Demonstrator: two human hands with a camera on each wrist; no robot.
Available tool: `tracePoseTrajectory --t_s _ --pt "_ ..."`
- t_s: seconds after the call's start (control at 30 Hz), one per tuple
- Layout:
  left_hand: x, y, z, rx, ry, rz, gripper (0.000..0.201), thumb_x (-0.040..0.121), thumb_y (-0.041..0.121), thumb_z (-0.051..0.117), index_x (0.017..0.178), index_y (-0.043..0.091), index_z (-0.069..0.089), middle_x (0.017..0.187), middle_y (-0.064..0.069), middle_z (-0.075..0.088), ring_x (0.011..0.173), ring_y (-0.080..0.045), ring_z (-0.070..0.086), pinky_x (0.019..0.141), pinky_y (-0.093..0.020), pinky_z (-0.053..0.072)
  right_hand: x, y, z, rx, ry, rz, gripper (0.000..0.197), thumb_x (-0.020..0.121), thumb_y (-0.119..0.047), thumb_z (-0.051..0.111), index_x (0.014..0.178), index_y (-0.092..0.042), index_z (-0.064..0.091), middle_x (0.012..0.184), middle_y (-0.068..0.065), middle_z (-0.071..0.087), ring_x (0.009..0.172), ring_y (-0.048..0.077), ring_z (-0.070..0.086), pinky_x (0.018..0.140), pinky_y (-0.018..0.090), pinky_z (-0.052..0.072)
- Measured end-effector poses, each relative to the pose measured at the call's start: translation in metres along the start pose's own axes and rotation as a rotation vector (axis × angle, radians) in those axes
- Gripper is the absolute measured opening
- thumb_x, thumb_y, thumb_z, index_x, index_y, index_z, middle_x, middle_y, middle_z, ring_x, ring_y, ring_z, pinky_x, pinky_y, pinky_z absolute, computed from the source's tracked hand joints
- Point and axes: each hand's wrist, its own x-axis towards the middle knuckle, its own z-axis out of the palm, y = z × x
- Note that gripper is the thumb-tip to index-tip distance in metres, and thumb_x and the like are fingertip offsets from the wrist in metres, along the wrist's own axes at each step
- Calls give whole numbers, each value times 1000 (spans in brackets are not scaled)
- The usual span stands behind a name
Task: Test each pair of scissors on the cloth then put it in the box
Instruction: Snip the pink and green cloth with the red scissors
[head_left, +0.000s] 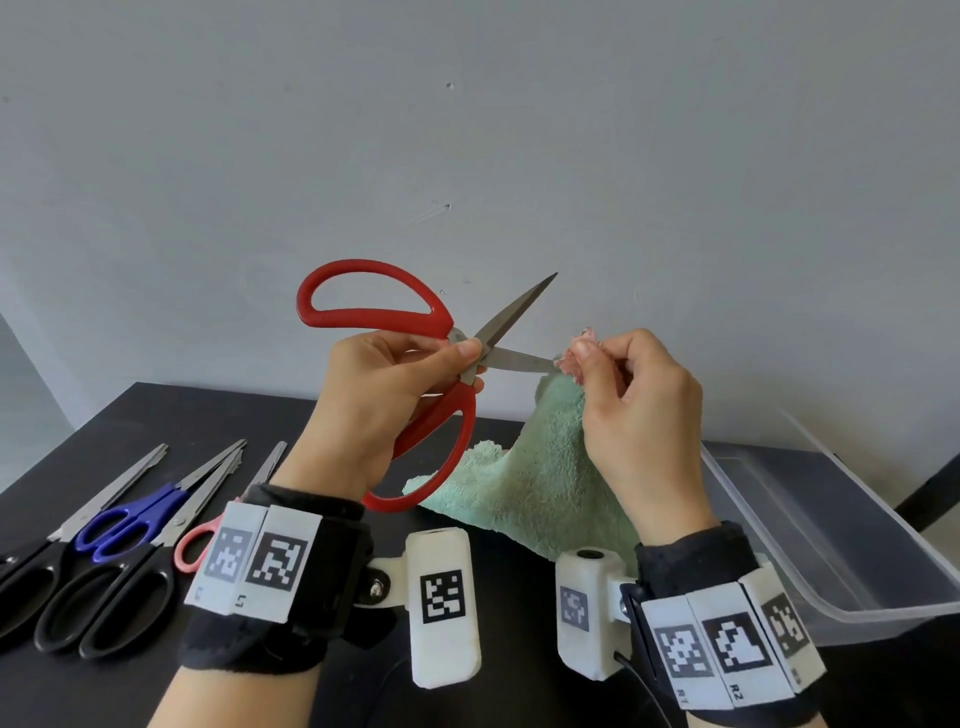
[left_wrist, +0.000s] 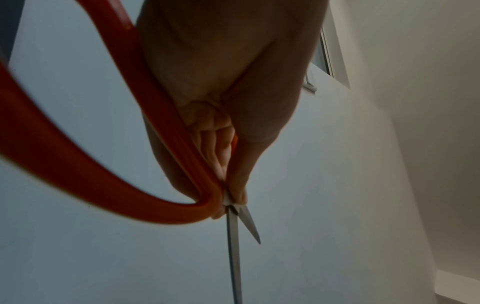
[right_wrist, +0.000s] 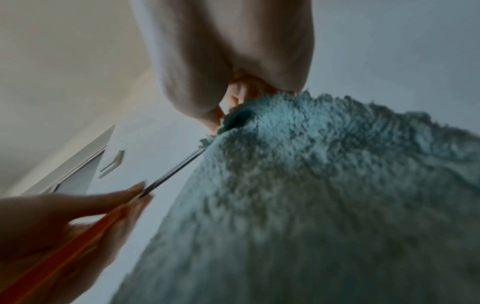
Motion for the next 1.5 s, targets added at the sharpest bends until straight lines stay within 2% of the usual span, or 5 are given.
tracePoseTrajectory --t_s 0.23,0.37,0.73,1.03,1.5 --pt "0 8 -21 -36 9 11 31 67 23 70 88 1 70 76 -7 74 69 -14 71 55 -15 53 9 7 -22 71 -9 40 15 88 -21 65 75 -14 68 68 -6 69 65 11 63 61 25 49" --pt "-1 10 -21 -11 -33 21 27 69 23 69 87 3 70 76 -7 74 68 -13 71 54 -15 52 10 -4 -23 273 -51 88 16 87 -17 65 75 -26 68 63 -19 67 62 -7 59 63 5 42" --pt "-3 7 -17 119 -101 1 20 64 29 74 74 12 74 76 -9 74 75 -23 73 64 -20 57 10 -15 -28 408 -204 149 11 83 -22 68 75 -28 72 67 -12 70 64 -2 59 64 10 45" --pt "-5 6 -6 139 -76 19 25 64 22 73 79 2 69 75 -12 74 64 -17 71 56 -17 53 2 -24 -20 310 -465 146 6 78 -18 73 74 -23 75 73 -6 74 67 3 68 67 16 53" --pt "-8 11 -11 187 -37 6 31 63 27 72 84 3 69 77 -10 75 69 -21 72 62 -19 58 8 -2 -30 219 -350 295 5 82 -21 71 79 -19 75 72 -6 74 68 2 67 65 8 48"
